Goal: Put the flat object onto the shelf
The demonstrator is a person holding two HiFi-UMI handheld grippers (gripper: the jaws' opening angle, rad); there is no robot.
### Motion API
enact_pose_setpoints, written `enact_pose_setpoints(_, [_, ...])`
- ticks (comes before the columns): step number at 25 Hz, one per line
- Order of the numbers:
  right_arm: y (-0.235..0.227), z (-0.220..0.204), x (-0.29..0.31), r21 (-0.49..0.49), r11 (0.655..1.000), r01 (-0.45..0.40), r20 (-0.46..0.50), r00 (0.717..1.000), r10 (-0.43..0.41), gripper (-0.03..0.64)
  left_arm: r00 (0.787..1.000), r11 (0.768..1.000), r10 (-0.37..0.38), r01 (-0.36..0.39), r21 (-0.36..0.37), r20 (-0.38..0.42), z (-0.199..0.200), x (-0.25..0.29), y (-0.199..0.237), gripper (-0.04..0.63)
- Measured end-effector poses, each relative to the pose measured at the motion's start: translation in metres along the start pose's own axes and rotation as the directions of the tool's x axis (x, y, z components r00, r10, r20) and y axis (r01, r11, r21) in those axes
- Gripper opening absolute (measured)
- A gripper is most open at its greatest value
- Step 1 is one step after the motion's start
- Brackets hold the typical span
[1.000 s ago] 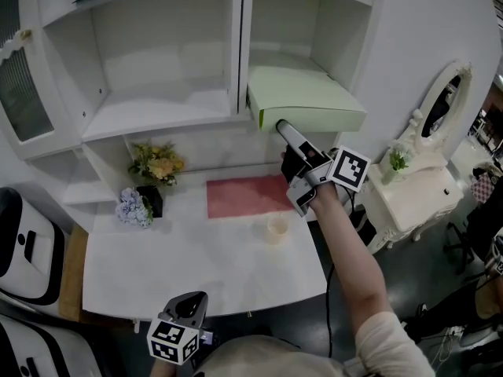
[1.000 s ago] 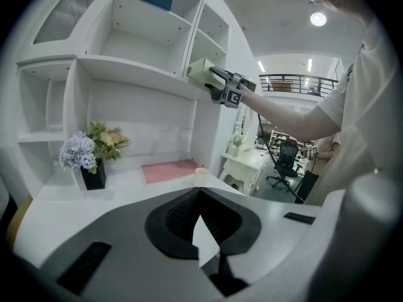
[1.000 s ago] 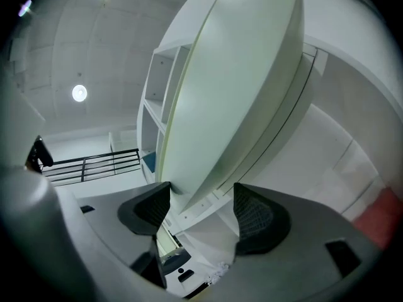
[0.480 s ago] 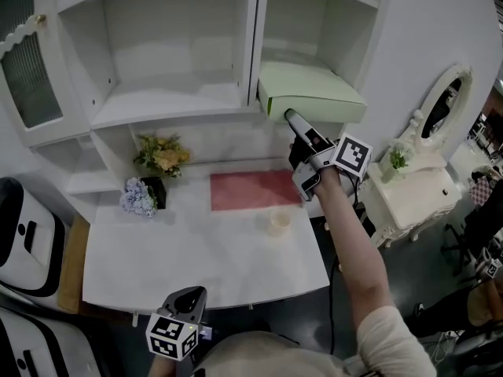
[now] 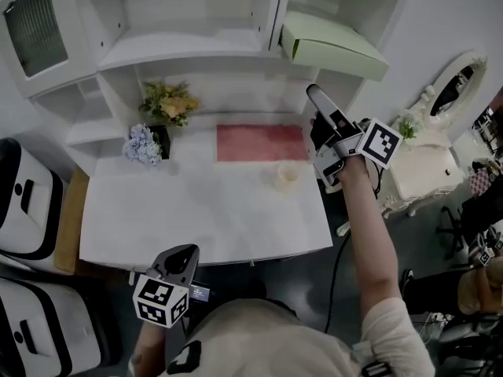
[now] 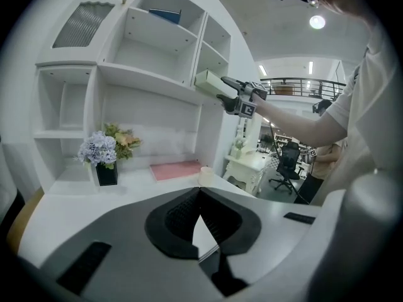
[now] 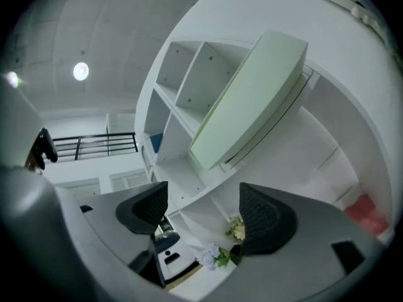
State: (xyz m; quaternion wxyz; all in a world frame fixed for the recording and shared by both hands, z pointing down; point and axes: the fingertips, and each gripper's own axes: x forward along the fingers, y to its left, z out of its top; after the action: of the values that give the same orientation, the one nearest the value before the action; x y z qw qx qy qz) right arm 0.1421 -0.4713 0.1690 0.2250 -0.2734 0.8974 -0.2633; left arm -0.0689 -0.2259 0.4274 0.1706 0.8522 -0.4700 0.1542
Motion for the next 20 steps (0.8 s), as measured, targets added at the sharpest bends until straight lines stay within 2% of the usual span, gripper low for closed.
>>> enact_pose_setpoints(3, [0.022,-0.036,-0.011,-0.145,0.989,0.026,-0.097,0.994,-0.041,0.35,1.0,1.0,0.0,0.0,0.0,0.0,-0.006,-0.008,0.006,0.014])
enact_pose_setpoints(5, [0.038,-0.054,-0.017,-0.268,0.963,0.031,-0.151,0.986,-0.074,0.35,1.0,1.0,-0.008,0.007,0.012,0.014,-0.002,-0.01,0.012,0.014])
enact_pose_setpoints(7, [0.058,-0.079,-0.021,-0.336,0.942,0.006,-0.202,0.976,-0.079,0.35,1.0,1.0,-0.009,0.008,0.016,0.02,0.0,-0.018,0.015,0.014])
enact_pose_setpoints(11, [0.096,-0.14,-0.03,-0.418,0.906,-0.061,-0.292,0.954,-0.07,0.344,1.0,1.0,-0.005,0.005,0.012,0.012,-0.009,-0.045,0.02,0.014])
enact_pose_setpoints(15, [0.126,-0.189,-0.036,-0.482,0.869,-0.109,-0.352,0.933,-0.079,0.301,1.0,1.0,-0.017,0.016,0.024,0.025,-0.012,-0.06,0.027,0.014])
enact_pose_setpoints(20, [0.167,-0.23,-0.042,-0.478,0.866,-0.148,-0.375,0.926,-0.049,0.244,0.998,0.998,-0.056,0.055,0.035,0.035,-0.019,-0.066,0.027,0.014])
